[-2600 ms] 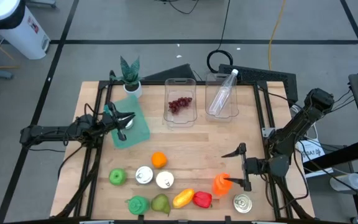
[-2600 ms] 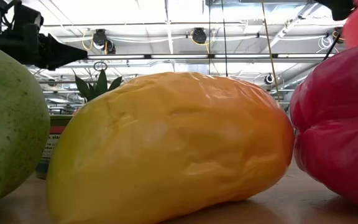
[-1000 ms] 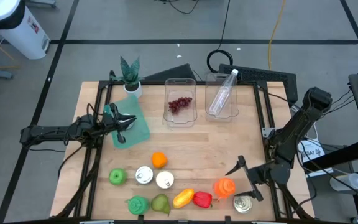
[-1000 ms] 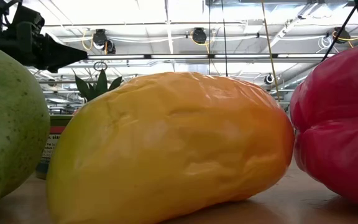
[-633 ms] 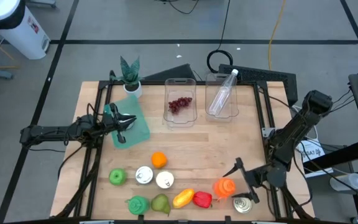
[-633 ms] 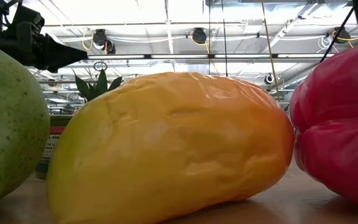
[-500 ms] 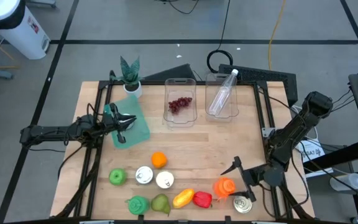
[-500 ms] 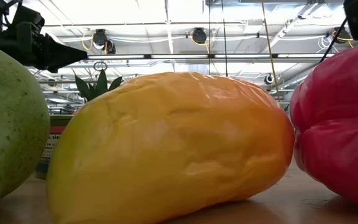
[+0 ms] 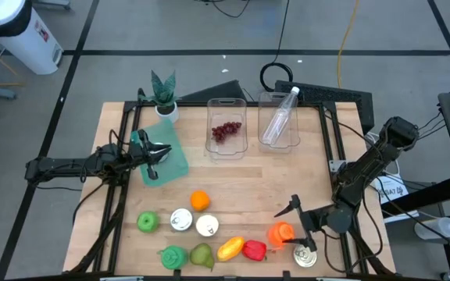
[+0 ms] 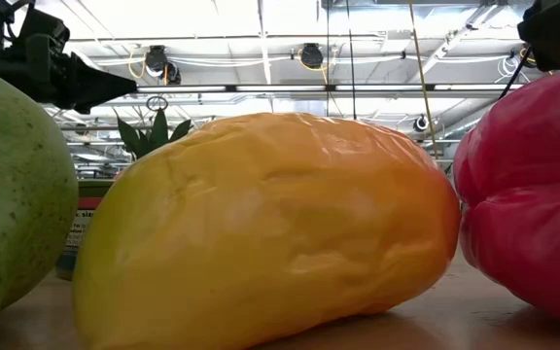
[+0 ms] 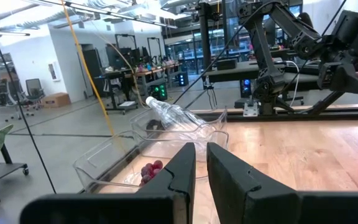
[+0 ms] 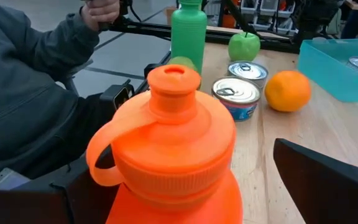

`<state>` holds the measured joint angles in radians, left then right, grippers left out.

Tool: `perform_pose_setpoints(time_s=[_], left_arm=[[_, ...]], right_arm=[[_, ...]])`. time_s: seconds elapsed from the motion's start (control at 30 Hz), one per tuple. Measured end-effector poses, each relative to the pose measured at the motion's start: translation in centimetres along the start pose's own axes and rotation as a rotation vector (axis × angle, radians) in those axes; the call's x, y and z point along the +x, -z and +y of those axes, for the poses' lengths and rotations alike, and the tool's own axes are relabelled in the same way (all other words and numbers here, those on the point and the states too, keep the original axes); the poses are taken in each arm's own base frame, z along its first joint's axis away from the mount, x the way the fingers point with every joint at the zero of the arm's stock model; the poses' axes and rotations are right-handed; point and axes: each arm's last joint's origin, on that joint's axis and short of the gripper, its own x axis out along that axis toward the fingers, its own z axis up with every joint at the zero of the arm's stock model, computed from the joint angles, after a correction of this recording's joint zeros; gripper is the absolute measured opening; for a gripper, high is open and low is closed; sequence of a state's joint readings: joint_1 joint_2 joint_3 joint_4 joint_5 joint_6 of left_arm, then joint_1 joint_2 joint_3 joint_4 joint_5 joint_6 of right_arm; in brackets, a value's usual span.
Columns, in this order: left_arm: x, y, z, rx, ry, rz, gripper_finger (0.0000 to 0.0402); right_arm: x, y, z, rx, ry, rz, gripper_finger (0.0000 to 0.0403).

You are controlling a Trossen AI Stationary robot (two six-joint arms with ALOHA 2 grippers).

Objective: Pick & Place Food Item
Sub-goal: Put the orange water bottle into the right transparent bin

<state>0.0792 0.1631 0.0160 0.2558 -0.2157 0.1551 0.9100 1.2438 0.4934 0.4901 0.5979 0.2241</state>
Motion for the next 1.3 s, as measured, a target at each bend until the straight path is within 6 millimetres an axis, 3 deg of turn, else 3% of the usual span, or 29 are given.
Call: perform_pose_setpoints(time_s=[0.17, 0.47, 0.67, 0.83, 1.1, 1.3], left_arm=[[0.0, 0.0, 0.0, 0.0, 0.0, 0.0, 0.0051], [0.0, 0.0, 0.0, 0.001, 0.0, 0.0, 0.0051], [0.0, 0.0, 0.0, 0.001, -0.001, 0.001, 0.0051], [0.0, 0.0, 0.0, 0.001, -0.001, 0.001, 0.0051], [0.0, 0.0, 0.0, 0.011, -0.003, 0.001, 0.0051], [0.0, 0.0, 0.0, 0.024, -0.002, 0.001, 0.0051]], right_arm=[[-0.1, 0.2, -0.1, -0.004, 0.003, -0.013, 0.0356], [0.0, 0.3, -1.1, 0.0, 0.021, -0.097, 0.0201], [-0.3, -1.6, -2.2, -0.027, 0.061, -0.194, 0.0197], [-1.7, -5.4, -3.9, -0.11, 0.138, -0.276, 0.0197], [-6.2, -11.8, -8.0, -0.186, 0.557, -0.29, 0.0198], [-8.7, -12.8, -10.6, -0.192, 0.798, -0.263, 0.0198]])
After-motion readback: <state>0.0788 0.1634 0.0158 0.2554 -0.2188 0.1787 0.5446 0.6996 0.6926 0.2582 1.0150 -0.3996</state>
